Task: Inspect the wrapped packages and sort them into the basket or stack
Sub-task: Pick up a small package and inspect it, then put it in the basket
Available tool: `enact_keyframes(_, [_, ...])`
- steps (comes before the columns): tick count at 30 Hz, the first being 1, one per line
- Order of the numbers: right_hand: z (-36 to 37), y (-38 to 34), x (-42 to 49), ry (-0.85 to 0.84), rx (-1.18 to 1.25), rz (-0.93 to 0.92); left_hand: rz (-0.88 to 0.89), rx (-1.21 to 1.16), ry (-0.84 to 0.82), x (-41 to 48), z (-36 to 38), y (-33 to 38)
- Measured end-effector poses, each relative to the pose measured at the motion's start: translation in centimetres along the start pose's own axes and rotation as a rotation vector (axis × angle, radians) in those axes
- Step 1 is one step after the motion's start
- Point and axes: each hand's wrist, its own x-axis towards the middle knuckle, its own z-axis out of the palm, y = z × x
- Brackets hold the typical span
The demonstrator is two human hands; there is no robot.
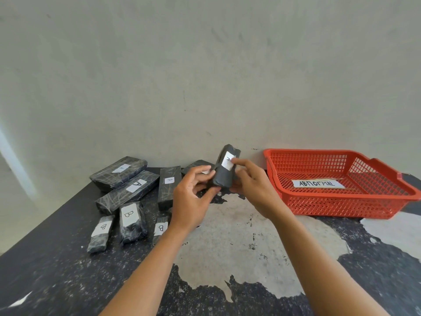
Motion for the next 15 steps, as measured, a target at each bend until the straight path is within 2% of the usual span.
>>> enact_keyframes(2, [0.0,-0.3,-0.1,-0.027,0.07,0.048,-0.037,-0.064,-0.073,-0.5,0.2,0.1])
enact_keyframes(7, [-0.9,-0.3,-0.3,0.023,-0.145,0.057,-0.109,-0.079,-0.21,-0.9,1.2,0.0])
enact_keyframes(15, [-4.5,0.4,-0.6,-0.021,-0.37,0.024,-0.11,0.238,-0.088,3.0,1.9,-0.4])
